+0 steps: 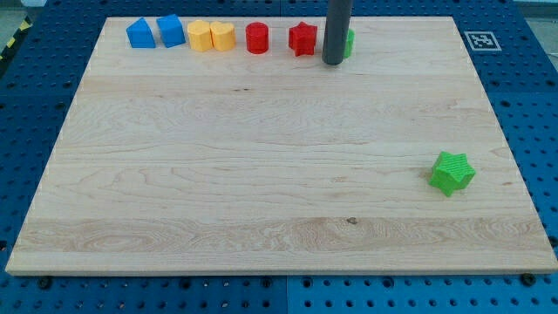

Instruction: Move the green star towards the center right

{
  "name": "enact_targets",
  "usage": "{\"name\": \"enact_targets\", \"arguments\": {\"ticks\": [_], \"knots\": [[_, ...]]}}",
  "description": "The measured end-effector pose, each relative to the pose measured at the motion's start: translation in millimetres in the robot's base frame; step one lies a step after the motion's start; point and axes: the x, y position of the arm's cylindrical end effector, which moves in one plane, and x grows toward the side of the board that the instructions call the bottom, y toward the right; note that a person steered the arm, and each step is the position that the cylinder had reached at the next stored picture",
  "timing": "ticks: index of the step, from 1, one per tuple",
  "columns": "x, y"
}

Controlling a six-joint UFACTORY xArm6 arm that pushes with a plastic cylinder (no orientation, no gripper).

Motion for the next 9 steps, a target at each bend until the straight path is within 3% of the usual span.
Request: {"name": "enact_targets", "arguments": {"ticks": [2,4,5,6,9], "knots": [[8.1,-8.8],[172.1,-44.4],[252.4,-11.1],[276.7,55.1],[251.9,83.8]]}}
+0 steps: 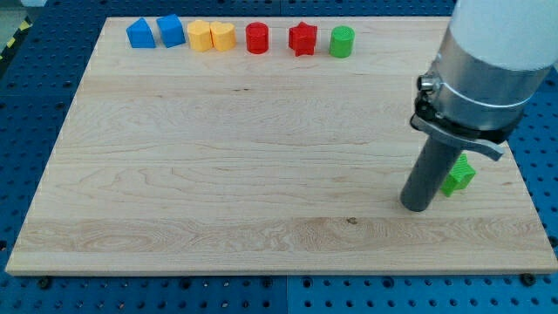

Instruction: Move the green star towards the center right

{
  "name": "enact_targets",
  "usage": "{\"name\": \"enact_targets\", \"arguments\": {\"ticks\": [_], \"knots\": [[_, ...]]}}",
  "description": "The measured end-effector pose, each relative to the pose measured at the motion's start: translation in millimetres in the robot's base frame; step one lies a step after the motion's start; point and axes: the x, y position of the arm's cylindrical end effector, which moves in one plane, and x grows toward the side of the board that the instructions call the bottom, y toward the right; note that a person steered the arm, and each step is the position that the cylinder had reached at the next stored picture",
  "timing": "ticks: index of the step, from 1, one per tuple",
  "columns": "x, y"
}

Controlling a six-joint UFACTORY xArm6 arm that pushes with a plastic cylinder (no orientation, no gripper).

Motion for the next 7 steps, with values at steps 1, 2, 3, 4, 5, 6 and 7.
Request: {"name": "enact_targets", "arguments": {"ticks": [1,2,3,4,5,6,7], "knots": [[0.3,26.3],[-1.3,36.7],[-3.5,44.2],[-9.5,44.2],[-17.2,44.2],[-21.5,44.2],[-27.6,44.2]]}}
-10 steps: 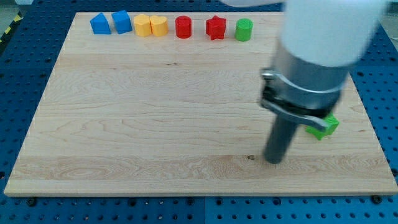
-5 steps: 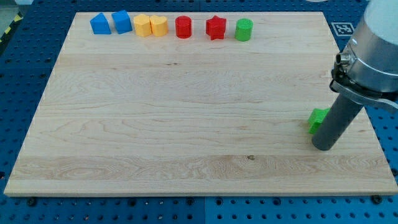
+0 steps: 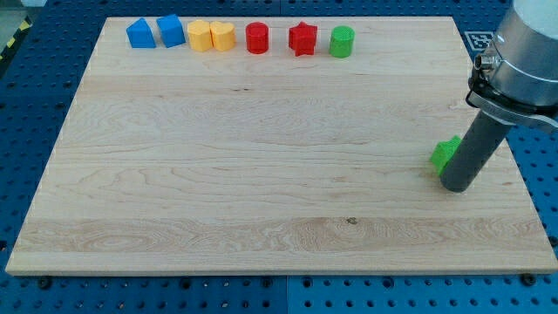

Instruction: Move the green star towards the center right

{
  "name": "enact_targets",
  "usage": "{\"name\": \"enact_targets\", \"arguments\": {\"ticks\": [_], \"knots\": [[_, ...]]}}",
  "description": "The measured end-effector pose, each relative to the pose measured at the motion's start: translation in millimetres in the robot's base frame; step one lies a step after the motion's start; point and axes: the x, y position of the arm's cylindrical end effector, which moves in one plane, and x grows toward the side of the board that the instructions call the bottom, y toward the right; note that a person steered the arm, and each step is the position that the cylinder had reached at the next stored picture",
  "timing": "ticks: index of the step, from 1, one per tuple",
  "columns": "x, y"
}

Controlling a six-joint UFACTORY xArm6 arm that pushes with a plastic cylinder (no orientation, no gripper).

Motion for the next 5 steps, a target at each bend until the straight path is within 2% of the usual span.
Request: {"name": "enact_targets", "arguments": {"ticks": [3,5], "knots": [[-35.7,23.6],[-83.5,27.4]]}}
